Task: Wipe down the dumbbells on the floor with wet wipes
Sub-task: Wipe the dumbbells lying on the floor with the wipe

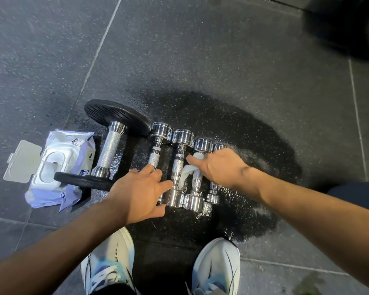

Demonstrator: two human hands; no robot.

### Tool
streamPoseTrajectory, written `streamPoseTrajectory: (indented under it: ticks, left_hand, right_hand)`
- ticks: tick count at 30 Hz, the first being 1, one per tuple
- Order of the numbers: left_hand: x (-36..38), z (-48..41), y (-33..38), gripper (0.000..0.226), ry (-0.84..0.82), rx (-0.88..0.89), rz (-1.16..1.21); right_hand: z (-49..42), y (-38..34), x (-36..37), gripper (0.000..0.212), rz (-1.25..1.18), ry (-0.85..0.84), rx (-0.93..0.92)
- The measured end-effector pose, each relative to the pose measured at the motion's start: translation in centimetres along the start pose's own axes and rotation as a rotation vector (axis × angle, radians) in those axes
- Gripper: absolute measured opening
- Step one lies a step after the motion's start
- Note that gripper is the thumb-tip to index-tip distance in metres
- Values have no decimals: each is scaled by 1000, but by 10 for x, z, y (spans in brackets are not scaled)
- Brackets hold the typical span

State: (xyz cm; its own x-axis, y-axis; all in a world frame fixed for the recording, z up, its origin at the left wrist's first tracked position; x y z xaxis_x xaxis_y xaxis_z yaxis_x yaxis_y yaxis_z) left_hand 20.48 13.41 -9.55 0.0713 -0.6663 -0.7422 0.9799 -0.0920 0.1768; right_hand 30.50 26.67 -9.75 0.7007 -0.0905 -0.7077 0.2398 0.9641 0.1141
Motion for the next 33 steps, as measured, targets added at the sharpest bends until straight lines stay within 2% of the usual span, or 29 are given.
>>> streamPoseTrajectory:
  ticks: [2,3,6,8,11,13,16,18,21,28,31,33]
  left_hand:
    - [0,0,0,61,-1,-2,1]
    - [0,0,0,61,-1,-2,3]
    - [-1,0,0,60,-2,0,2]
    - [0,1,1,60,-2,2,2]
    - [0,0,1,60,-4,2,5]
    - [0,0,0,60,-3,0,3]
    - [0,-1,0,61,-7,-3,3]
    - [0,-1,0,61,-14,-4,0]
    - [0,-1,0,62,-17,-3,1]
    - [0,-1,1,63,-17,0,-2]
    - [-1,-1,0,63,-14,-2,1]
    - [0,-1,1,62,-18,-1,-3]
  right_hand:
    - [4,5,1,27,-76,84,34]
    - [7,8,0,23,-117,128,50]
    - [14,23,-3,29,-246,295,135]
    - [21,30,0,21,-257,355,211]
    - [30,26,11,41,-257,335,320]
    - [39,22,13,48,-393,391,366]
    - [44,16,17,33,-762,437,340]
    - [39,14,22,25,-908,408,347]
    - [27,14,30,12,-907,267,438]
    - [13,10,11,54,-495,55,486]
    - [9,19,15,68,-618,37,602]
    - [12,22,17,67,-724,37,636]
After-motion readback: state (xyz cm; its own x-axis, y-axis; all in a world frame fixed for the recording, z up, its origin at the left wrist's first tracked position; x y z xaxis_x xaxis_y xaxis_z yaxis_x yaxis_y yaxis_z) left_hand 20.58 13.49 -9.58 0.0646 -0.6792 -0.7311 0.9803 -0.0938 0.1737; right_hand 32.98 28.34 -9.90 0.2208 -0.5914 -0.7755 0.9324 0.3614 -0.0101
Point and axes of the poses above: each hand's wrist, its own z-axis away from the middle knuckle, its own x-axis out of the palm, y = z × x, the point moved 8 cm from there along -z, towards the middle knuckle, and after that the axes turned 13 degrees about -y, right-handed, at the moved point
